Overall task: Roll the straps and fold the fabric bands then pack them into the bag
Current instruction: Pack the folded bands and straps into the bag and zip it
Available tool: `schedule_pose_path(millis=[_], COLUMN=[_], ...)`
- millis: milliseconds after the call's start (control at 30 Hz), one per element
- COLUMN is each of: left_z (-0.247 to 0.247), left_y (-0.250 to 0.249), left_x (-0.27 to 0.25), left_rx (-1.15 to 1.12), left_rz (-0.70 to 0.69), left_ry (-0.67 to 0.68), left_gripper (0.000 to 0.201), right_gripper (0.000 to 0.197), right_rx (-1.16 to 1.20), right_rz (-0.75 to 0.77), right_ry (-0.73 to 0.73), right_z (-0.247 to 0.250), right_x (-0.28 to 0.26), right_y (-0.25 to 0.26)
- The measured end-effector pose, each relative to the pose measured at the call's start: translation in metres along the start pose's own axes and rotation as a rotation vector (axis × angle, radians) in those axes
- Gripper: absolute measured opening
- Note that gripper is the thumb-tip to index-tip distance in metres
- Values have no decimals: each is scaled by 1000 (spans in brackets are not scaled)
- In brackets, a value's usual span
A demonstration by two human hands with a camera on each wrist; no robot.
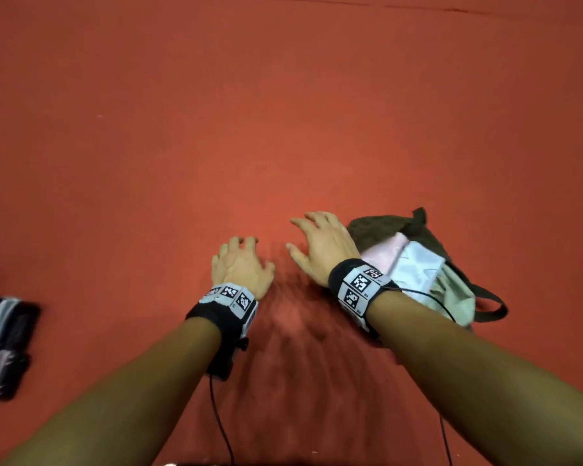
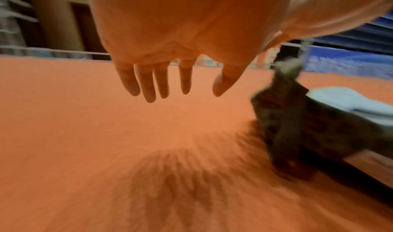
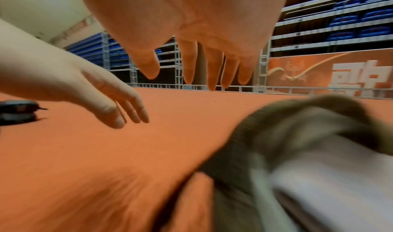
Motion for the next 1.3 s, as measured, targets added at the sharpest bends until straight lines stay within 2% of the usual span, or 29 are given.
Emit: schedule_pose_path(millis=[133,300,400,500,567,700,767,867,933,1033,1133,1233,1300], left_z=[23,38,41,45,41,21,8,-17,-32,-49,-61,-66,-71], left_y=[113,266,349,420,454,494,508,523,526,524,514,512,513], left_x=[1,-25,-47,-73,-92,-121,-134,-146,-150,-156,-157,-158,-156], left_rx=[48,47,-73,-241,-231,-221,-270,-424,-529,-863,-1214,-1278,-1329], left_rz=[96,290,439,604,660,766,884,1126,1232,1377,1429,1458,1452], left_ry=[-67,-115,-153,-287,-341,-370,-387,-342,-284,-218,-113,-83,-112], left_gripper=[56,54,51,45,46,47,47,57,71,86,94,102,88], right_gripper=[53,55,52,50,50,49,49,50,53,57,57,50,42], right_rx=[-31,-55,-34,-28,-30,-26,-35,-59,-32,127,251,283,318], right_rz=[30,149,217,296,348,399,397,380,354,253,122,25,-76], right_ry=[168,348,409,455,467,510,540,574,612,687,708,731,788], right_z=[-51,-128,-172,-213,-237,-280,-297,-316,-328,-339,-343,-351,-355], right_x=[40,77,95,110,114,117,119,126,130,133,133,136,139], right_y=[92,230,309,380,419,471,485,495,496,492,487,484,480])
Point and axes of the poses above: each hand's wrist, its own x-axis towards the middle knuckle, its own z-axis out of the back of the hand, y = z × x, the point moved 5 cm from there along x, towards the middle knuckle, and after that the axes turned 7 degrees about x, right-handed, at the moved point
